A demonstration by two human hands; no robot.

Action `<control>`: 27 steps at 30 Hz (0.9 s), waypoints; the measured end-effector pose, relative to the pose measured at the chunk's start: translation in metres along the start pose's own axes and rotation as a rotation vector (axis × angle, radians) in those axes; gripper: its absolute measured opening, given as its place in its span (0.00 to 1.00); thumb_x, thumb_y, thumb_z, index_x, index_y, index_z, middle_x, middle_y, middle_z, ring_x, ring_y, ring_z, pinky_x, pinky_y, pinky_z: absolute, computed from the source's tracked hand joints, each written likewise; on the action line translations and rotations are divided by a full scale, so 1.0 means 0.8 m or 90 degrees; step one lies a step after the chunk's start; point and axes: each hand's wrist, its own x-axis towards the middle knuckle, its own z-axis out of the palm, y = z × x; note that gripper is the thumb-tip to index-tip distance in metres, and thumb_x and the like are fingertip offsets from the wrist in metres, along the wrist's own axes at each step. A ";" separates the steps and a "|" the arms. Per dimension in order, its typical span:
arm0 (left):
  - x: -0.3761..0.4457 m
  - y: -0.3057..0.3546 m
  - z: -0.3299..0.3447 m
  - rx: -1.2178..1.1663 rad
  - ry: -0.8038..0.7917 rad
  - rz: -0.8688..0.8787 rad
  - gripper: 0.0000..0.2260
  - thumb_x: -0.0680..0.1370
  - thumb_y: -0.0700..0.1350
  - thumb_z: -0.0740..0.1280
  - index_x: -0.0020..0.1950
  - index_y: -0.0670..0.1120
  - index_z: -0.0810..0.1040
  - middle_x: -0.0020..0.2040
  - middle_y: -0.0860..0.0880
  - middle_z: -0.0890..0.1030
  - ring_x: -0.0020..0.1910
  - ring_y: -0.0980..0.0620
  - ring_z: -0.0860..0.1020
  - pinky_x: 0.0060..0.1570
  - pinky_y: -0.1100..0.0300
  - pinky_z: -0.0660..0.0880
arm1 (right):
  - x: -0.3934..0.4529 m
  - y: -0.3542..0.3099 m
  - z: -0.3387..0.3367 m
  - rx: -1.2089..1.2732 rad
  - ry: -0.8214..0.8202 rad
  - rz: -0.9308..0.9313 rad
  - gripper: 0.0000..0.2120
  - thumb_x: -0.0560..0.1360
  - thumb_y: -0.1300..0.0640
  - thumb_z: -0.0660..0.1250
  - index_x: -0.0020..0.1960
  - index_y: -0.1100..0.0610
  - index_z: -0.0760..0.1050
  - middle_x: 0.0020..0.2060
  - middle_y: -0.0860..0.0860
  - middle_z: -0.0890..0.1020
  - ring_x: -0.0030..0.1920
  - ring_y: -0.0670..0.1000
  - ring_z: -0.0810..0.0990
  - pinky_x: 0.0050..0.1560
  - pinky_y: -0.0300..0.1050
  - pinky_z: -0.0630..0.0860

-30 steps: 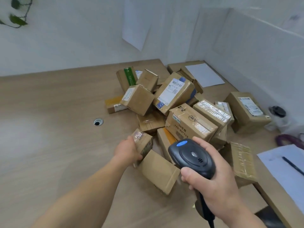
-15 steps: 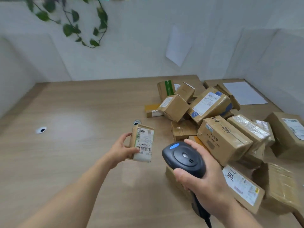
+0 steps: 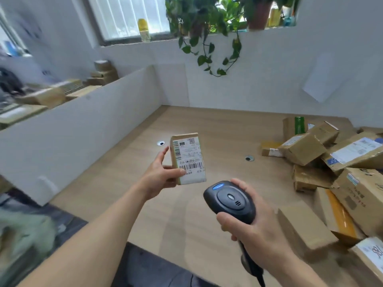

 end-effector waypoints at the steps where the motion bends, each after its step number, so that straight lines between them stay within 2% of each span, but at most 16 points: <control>1: -0.011 0.000 -0.011 0.005 0.018 0.005 0.57 0.57 0.48 0.80 0.79 0.65 0.52 0.52 0.43 0.86 0.43 0.46 0.84 0.42 0.51 0.79 | -0.001 -0.003 0.012 0.007 -0.014 -0.005 0.42 0.53 0.41 0.78 0.66 0.41 0.73 0.51 0.40 0.86 0.47 0.48 0.87 0.40 0.36 0.78; 5: -0.038 -0.018 -0.052 0.067 0.070 0.000 0.56 0.63 0.46 0.78 0.80 0.66 0.47 0.51 0.48 0.87 0.43 0.47 0.83 0.44 0.49 0.77 | -0.003 -0.011 0.051 0.015 -0.050 -0.018 0.39 0.53 0.41 0.78 0.64 0.39 0.74 0.51 0.41 0.86 0.46 0.49 0.87 0.39 0.36 0.78; 7: -0.046 -0.041 -0.065 0.109 0.087 -0.024 0.51 0.69 0.41 0.76 0.80 0.65 0.48 0.50 0.49 0.87 0.41 0.50 0.83 0.40 0.54 0.77 | -0.004 -0.010 0.066 0.015 -0.049 -0.020 0.38 0.53 0.42 0.78 0.62 0.39 0.75 0.50 0.43 0.86 0.44 0.49 0.87 0.37 0.35 0.77; 9: -0.050 -0.074 -0.074 0.158 0.094 -0.051 0.49 0.70 0.38 0.75 0.79 0.66 0.51 0.54 0.51 0.85 0.43 0.53 0.83 0.38 0.58 0.80 | -0.004 -0.005 0.080 0.009 -0.051 -0.015 0.37 0.53 0.43 0.78 0.62 0.39 0.75 0.50 0.43 0.86 0.43 0.49 0.87 0.37 0.34 0.77; 10: -0.048 -0.095 -0.078 0.199 0.099 -0.059 0.49 0.68 0.41 0.76 0.78 0.68 0.52 0.58 0.53 0.84 0.47 0.54 0.84 0.43 0.56 0.82 | -0.003 -0.002 0.087 0.004 -0.051 -0.008 0.37 0.53 0.43 0.78 0.62 0.40 0.75 0.50 0.42 0.86 0.43 0.48 0.87 0.37 0.34 0.77; 12: -0.044 -0.130 -0.084 0.362 0.107 -0.096 0.49 0.63 0.52 0.75 0.77 0.70 0.50 0.63 0.53 0.79 0.54 0.52 0.81 0.53 0.55 0.79 | -0.001 0.006 0.099 -0.006 -0.046 0.008 0.37 0.54 0.43 0.78 0.62 0.39 0.74 0.50 0.42 0.86 0.43 0.48 0.87 0.37 0.34 0.77; 14: -0.032 -0.162 -0.085 0.516 0.110 -0.137 0.47 0.66 0.55 0.73 0.78 0.67 0.51 0.61 0.48 0.74 0.52 0.48 0.76 0.52 0.58 0.72 | -0.001 0.018 0.111 -0.017 -0.032 0.028 0.37 0.54 0.43 0.77 0.63 0.39 0.74 0.50 0.43 0.86 0.44 0.48 0.87 0.38 0.35 0.77; 16: -0.020 -0.185 -0.082 0.584 0.102 -0.144 0.42 0.69 0.54 0.73 0.77 0.63 0.53 0.57 0.46 0.69 0.48 0.45 0.74 0.50 0.57 0.71 | 0.000 0.030 0.122 -0.026 -0.018 0.048 0.38 0.54 0.42 0.77 0.64 0.40 0.74 0.50 0.43 0.86 0.44 0.48 0.87 0.39 0.35 0.78; 19: 0.001 -0.218 -0.076 0.660 0.071 -0.145 0.39 0.70 0.55 0.74 0.75 0.58 0.56 0.56 0.45 0.68 0.48 0.42 0.75 0.49 0.55 0.73 | 0.001 0.048 0.133 -0.041 0.008 0.078 0.38 0.55 0.42 0.77 0.65 0.40 0.74 0.50 0.44 0.87 0.45 0.48 0.87 0.40 0.36 0.77; 23: 0.028 -0.240 -0.064 0.775 -0.004 -0.150 0.36 0.72 0.55 0.74 0.74 0.53 0.58 0.62 0.41 0.70 0.57 0.41 0.77 0.53 0.52 0.75 | 0.007 0.063 0.138 -0.042 0.050 0.106 0.38 0.56 0.43 0.77 0.65 0.40 0.74 0.51 0.44 0.87 0.45 0.49 0.87 0.41 0.38 0.77; 27: 0.043 -0.233 -0.065 0.845 -0.114 -0.150 0.33 0.70 0.49 0.76 0.69 0.48 0.63 0.62 0.43 0.73 0.61 0.43 0.74 0.54 0.53 0.76 | 0.015 0.067 0.146 -0.023 0.075 0.122 0.37 0.56 0.43 0.77 0.65 0.40 0.73 0.51 0.44 0.86 0.45 0.48 0.87 0.40 0.37 0.77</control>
